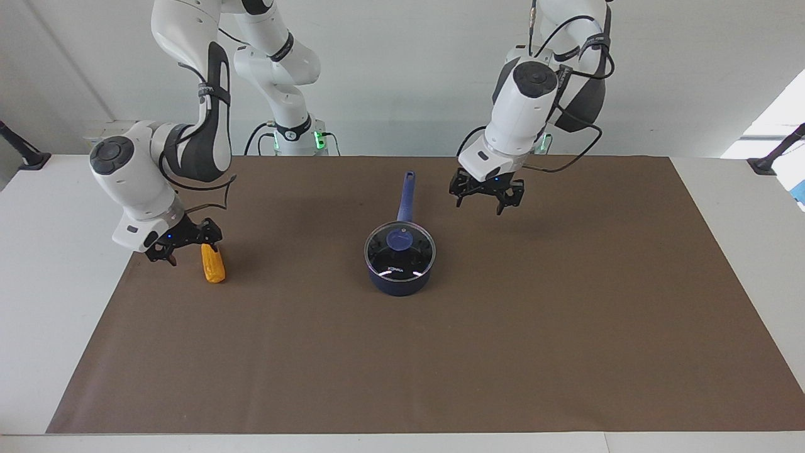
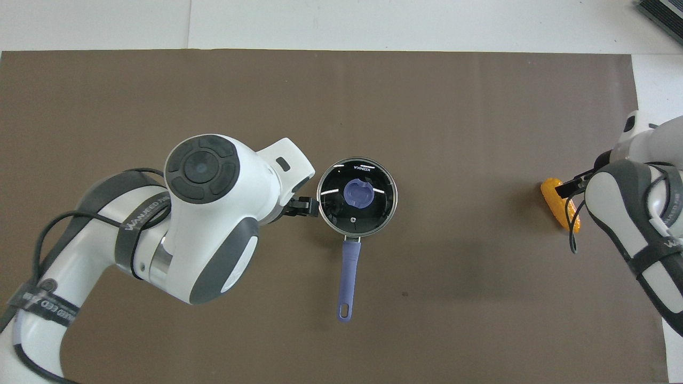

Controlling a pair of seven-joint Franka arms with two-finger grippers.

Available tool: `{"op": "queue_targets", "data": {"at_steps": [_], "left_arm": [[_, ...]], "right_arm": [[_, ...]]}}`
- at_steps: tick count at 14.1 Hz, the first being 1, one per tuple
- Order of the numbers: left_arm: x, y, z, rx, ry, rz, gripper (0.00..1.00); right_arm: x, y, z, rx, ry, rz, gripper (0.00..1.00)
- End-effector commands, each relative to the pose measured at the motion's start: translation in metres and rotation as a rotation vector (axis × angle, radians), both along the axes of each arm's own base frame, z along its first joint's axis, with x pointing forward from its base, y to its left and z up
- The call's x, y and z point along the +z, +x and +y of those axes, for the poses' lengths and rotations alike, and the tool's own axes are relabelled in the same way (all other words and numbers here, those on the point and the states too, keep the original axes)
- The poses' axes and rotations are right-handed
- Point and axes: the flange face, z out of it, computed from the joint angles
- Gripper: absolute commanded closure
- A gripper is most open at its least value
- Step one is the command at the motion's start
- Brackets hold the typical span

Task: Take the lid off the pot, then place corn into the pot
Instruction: 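Reach the left gripper to the pot lid while the right gripper reaches the corn, then grasp the lid knob with the left gripper while the right gripper grasps the corn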

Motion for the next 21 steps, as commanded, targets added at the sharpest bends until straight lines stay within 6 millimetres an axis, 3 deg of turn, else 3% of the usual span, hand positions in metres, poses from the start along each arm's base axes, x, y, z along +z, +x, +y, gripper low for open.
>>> {"op": "queue_targets", "data": {"at_steps": [1, 4, 7, 10, 13, 16, 21], "left_arm": [[0.005, 0.003, -0.052, 0.054, 0.012, -0.027, 0.00], [-0.012, -0.006, -0.101, 0.112, 0.019, -0.011, 0.00], [-0.026, 0.004, -0.122, 0.176, 0.019, -0.006, 0.00], [-0.044, 0.003, -0.154, 0.173, 0.094, -0.040, 0.00], [-0.057, 0.013, -0.153, 0.180, 0.125, -0.057, 0.00], [-0.058, 0.014, -0.152, 0.178, 0.131, -0.060, 0.00], [-0.057, 0.014, -0.153, 0.190, 0.104, -0.058, 0.11]], "right_arm": [[-0.031, -0.007, 0.007, 0.066, -0.008, -0.002, 0.00], [-0.056, -0.019, 0.002, 0.114, -0.010, -0.017, 0.00], [-0.056, -0.022, 0.000, 0.117, -0.007, -0.003, 0.00], [-0.057, -0.034, -0.021, 0.132, 0.010, 0.049, 0.00], [-0.056, -0.034, -0.026, 0.143, 0.009, 0.044, 0.02], [-0.056, -0.033, -0.024, 0.146, 0.008, 0.041, 0.14], [-0.056, -0.027, -0.008, 0.135, 0.017, 0.030, 0.18]]}}
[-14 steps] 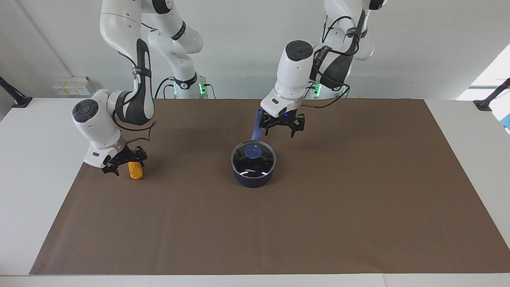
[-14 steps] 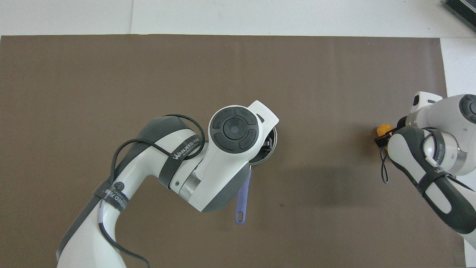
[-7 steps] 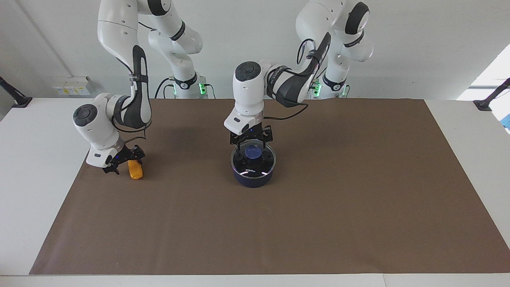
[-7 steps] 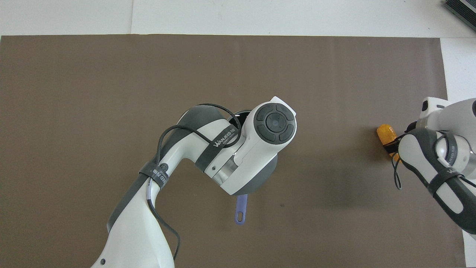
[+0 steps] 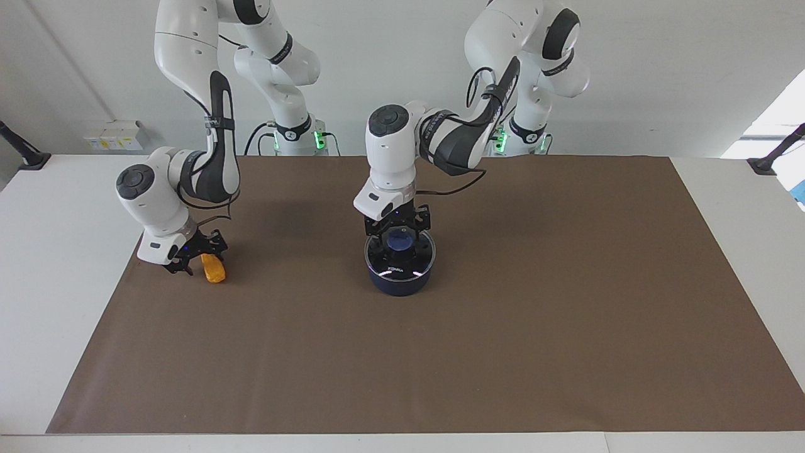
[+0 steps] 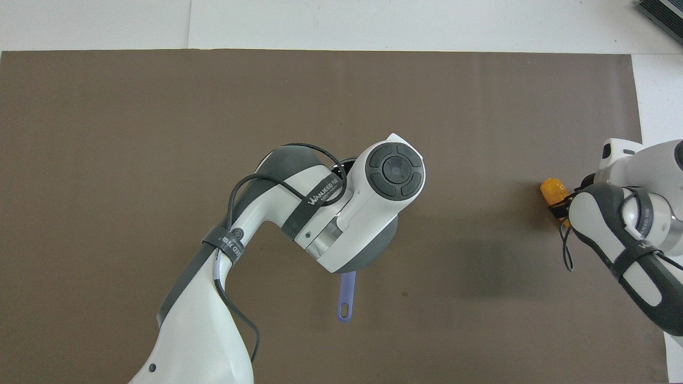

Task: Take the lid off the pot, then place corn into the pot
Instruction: 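Grasp the lid knob with the left gripper while the right gripper grasps the corn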

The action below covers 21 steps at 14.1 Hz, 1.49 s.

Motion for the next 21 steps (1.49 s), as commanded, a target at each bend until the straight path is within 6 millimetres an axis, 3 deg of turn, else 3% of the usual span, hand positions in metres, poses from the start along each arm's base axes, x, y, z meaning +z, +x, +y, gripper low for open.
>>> {"op": "queue_targets", "data": {"at_steps": [1, 3, 4, 5, 7, 8, 12, 13, 14, 15, 17, 18, 20, 21], "left_arm": [[0.003, 0.002, -0.004, 0.019, -0.004, -0.011, 0.12], [0.003, 0.003, -0.003, 0.030, -0.023, -0.002, 0.12], [0.003, 0.004, -0.004, 0.033, -0.032, -0.003, 0.12], [0.003, 0.004, -0.004, 0.039, -0.042, -0.003, 0.13], [0.002, 0.003, -0.004, 0.054, -0.046, 0.000, 0.14], [0.001, 0.004, -0.003, 0.060, -0.047, 0.003, 0.17], [-0.007, 0.005, 0.003, 0.067, -0.034, 0.016, 0.20], [-0.008, 0.004, 0.003, 0.067, -0.032, 0.018, 0.24], [-0.006, 0.004, 0.003, 0.067, -0.033, 0.017, 0.33], [-0.006, 0.004, 0.003, 0.067, -0.033, 0.017, 0.51], [-0.002, 0.005, 0.004, 0.070, -0.035, 0.015, 0.79], [0.000, 0.005, 0.005, 0.072, -0.032, 0.018, 0.86], [0.006, 0.005, 0.006, 0.076, -0.041, 0.018, 0.87], [0.011, 0.005, 0.007, 0.077, -0.045, 0.014, 0.87]], "right_arm": [[0.005, -0.002, 0.008, -0.001, 0.006, -0.006, 0.18], [0.005, 0.000, 0.012, 0.005, 0.005, -0.009, 0.23], [0.005, 0.000, 0.014, 0.008, 0.005, -0.011, 0.32], [0.005, 0.000, 0.014, 0.010, 0.006, -0.009, 0.48], [0.005, 0.000, 0.011, 0.003, 0.007, -0.008, 0.88], [0.006, 0.000, 0.011, -0.002, 0.007, -0.008, 1.00], [0.027, 0.009, 0.015, -0.064, 0.003, -0.027, 1.00], [0.045, 0.011, 0.015, -0.076, 0.003, -0.034, 1.00], [0.060, 0.013, 0.023, -0.102, 0.005, -0.032, 1.00], [0.075, 0.013, 0.026, -0.129, 0.005, -0.039, 1.00], [0.102, 0.014, 0.030, -0.195, 0.005, -0.058, 1.00], [0.114, 0.016, 0.037, -0.222, 0.007, -0.060, 1.00], [0.130, 0.022, 0.047, -0.287, 0.007, -0.068, 1.00], [0.137, 0.025, 0.062, -0.309, 0.009, -0.073, 1.00]]}}
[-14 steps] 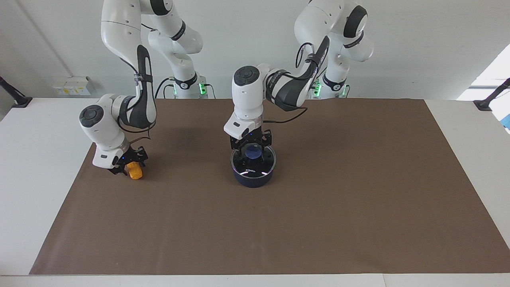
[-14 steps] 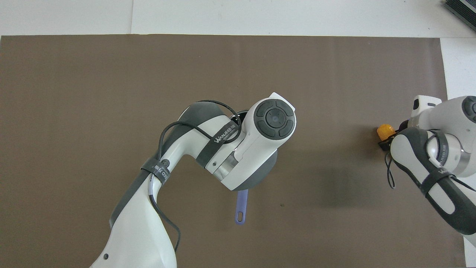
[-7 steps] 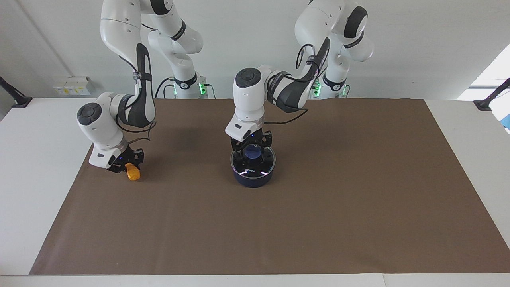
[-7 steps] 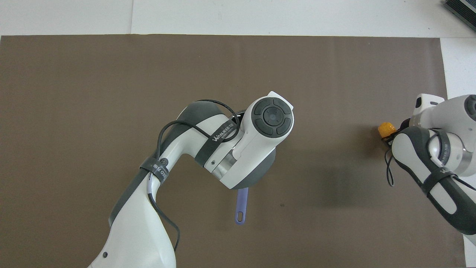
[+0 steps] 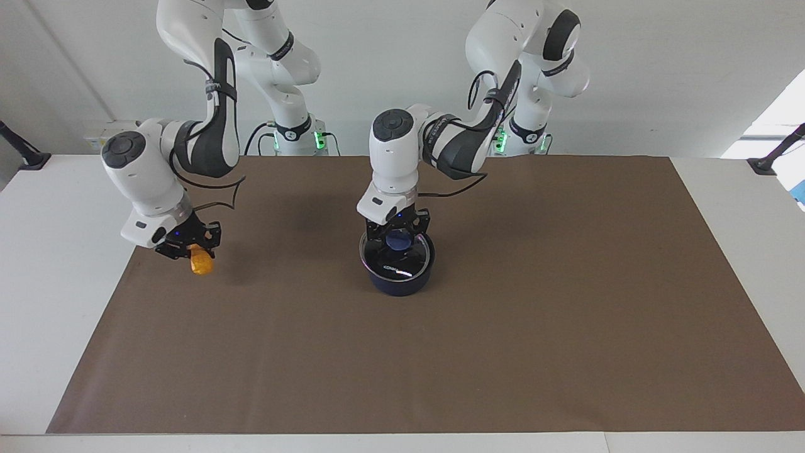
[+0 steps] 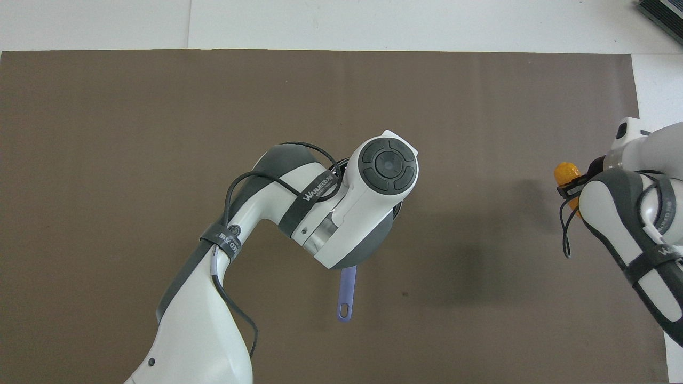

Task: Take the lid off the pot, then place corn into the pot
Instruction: 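Grasp the lid knob with the left gripper while the right gripper grasps the corn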

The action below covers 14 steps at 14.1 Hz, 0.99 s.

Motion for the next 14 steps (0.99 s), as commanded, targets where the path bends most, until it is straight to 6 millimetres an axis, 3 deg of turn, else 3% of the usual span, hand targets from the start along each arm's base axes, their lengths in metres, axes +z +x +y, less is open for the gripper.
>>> {"op": "queue_targets", "data": {"at_steps": [1, 4, 6, 9, 12, 14], "left_arm": [[0.019, -0.001, 0.004, 0.019, -0.019, -0.004, 0.87], [0.033, -0.004, 0.007, 0.023, -0.020, -0.007, 0.89], [0.045, -0.006, 0.011, 0.025, -0.016, -0.013, 1.00], [0.053, -0.004, 0.022, 0.031, 0.020, -0.007, 1.00], [0.077, 0.006, 0.048, 0.049, 0.045, -0.033, 1.00], [0.081, 0.021, 0.086, 0.049, 0.071, -0.001, 1.00]], "right_arm": [[0.020, 0.006, 0.026, -0.080, 0.011, 0.003, 1.00], [0.030, 0.010, 0.045, -0.097, 0.014, 0.002, 1.00], [0.030, 0.012, 0.051, -0.099, 0.016, -0.001, 1.00], [0.031, 0.015, 0.067, -0.152, 0.020, -0.006, 1.00], [0.038, 0.019, 0.077, -0.176, 0.027, -0.018, 1.00], [0.038, 0.019, 0.102, -0.222, 0.032, -0.024, 1.00]]}}
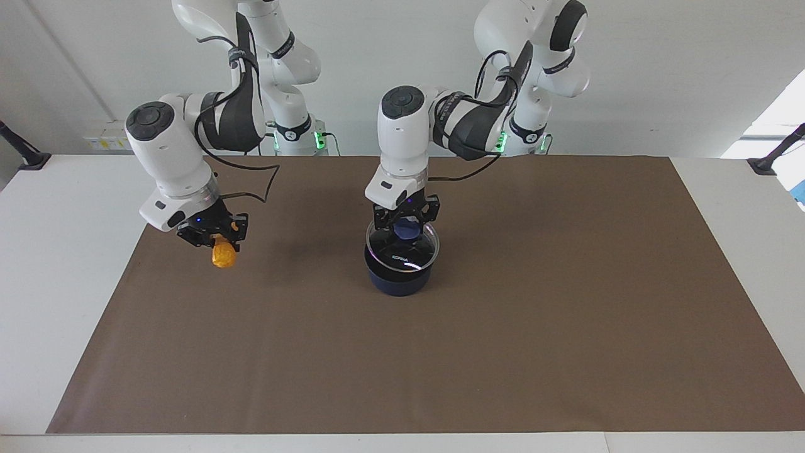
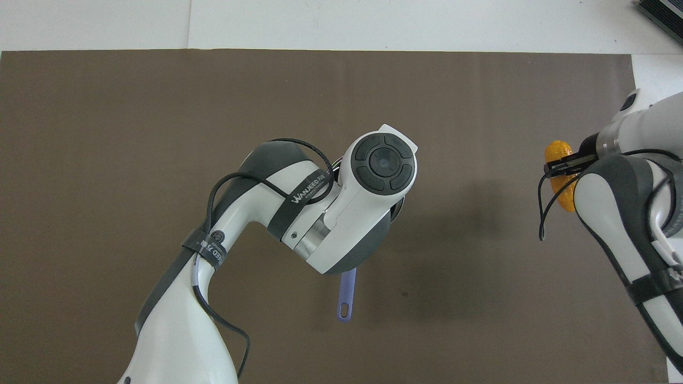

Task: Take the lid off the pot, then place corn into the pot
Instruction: 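Lift the lid with the left gripper while the right gripper carries the corn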

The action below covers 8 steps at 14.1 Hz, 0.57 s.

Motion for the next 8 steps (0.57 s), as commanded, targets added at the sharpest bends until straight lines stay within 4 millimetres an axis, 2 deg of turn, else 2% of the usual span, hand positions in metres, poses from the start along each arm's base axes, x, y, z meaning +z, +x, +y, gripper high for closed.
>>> {"op": "queue_targets", "data": {"at_steps": [1, 2, 4, 5, 7, 8], "left_arm": [[0.018, 0.010, 0.053, -0.029, 0.033, 0.031, 1.00], [0.014, 0.015, 0.079, -0.035, 0.041, 0.047, 1.00], [0.007, 0.024, 0.116, -0.073, 0.051, 0.074, 1.00], [0.005, 0.032, 0.141, -0.068, 0.053, 0.084, 1.00], [0.001, 0.040, 0.176, -0.112, 0.051, 0.094, 1.00], [-0.001, 0.041, 0.191, -0.125, 0.049, 0.095, 1.00]], "right_arm": [[0.004, 0.005, 0.027, -0.059, 0.012, -0.001, 1.00], [0.004, 0.005, 0.039, -0.071, 0.014, -0.001, 1.00], [0.005, 0.004, 0.063, -0.093, 0.018, -0.009, 1.00], [0.006, 0.003, 0.079, -0.106, 0.021, -0.013, 1.00], [0.014, 0.004, 0.102, -0.144, 0.030, -0.029, 1.00], [0.012, 0.004, 0.121, -0.170, 0.035, -0.024, 1.00]]}}
